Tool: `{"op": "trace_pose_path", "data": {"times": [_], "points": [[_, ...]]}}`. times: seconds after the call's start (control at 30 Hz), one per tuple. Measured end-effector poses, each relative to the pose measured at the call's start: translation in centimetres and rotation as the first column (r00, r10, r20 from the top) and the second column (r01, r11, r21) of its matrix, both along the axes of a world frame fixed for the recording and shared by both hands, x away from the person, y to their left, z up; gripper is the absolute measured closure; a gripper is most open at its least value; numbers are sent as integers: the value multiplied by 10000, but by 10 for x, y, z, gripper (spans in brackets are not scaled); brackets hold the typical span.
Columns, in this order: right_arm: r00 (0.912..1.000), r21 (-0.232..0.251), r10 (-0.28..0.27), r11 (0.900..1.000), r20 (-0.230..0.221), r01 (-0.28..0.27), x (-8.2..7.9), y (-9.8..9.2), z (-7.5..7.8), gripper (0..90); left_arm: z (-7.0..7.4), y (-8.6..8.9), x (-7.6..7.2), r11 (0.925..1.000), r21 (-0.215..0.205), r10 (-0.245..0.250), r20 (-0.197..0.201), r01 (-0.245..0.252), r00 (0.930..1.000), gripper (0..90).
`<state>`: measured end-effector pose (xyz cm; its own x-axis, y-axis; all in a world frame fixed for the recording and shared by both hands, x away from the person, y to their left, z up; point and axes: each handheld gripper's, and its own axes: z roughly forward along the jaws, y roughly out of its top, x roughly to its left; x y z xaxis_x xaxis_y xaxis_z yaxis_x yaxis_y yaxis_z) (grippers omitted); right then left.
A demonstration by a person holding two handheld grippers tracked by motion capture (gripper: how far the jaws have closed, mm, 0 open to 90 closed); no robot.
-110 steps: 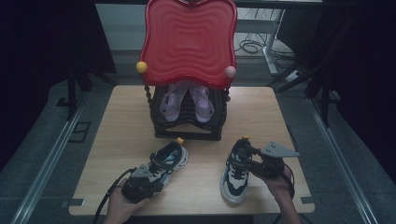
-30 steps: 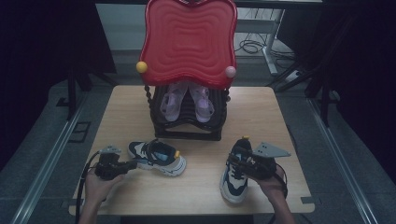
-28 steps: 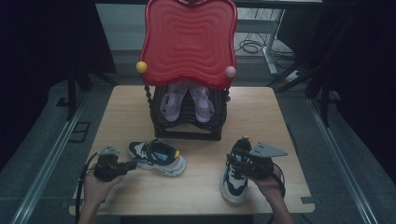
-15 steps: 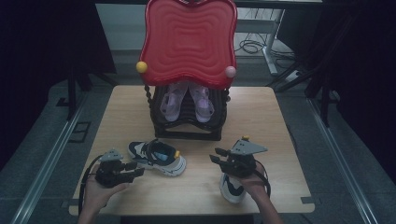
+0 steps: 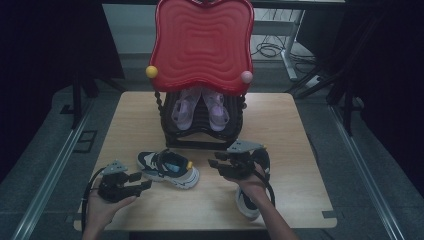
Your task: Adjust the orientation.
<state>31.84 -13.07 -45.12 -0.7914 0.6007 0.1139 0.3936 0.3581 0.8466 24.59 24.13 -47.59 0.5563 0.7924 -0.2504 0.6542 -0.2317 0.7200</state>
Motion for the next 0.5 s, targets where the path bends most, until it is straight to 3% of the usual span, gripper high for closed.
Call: {"op": "trace_pose_path", "data": {"times": [0.2,0.3,0.5], "points": [[9999,-478,131,9988,49,-128,7,20,-1,710,0,1,-1,10000,37,-23,-16,23,10000,436],[9997,-807,248,9964,-75,-253,13,34,-3,801,-2,0,-1,9999,140,-87,-59,88,9999,434],[9989,-1250,413,9912,-231,-439,18,52,-12,864,-3,2,-1,9999,159,-50,-65,51,10000,432]]}}
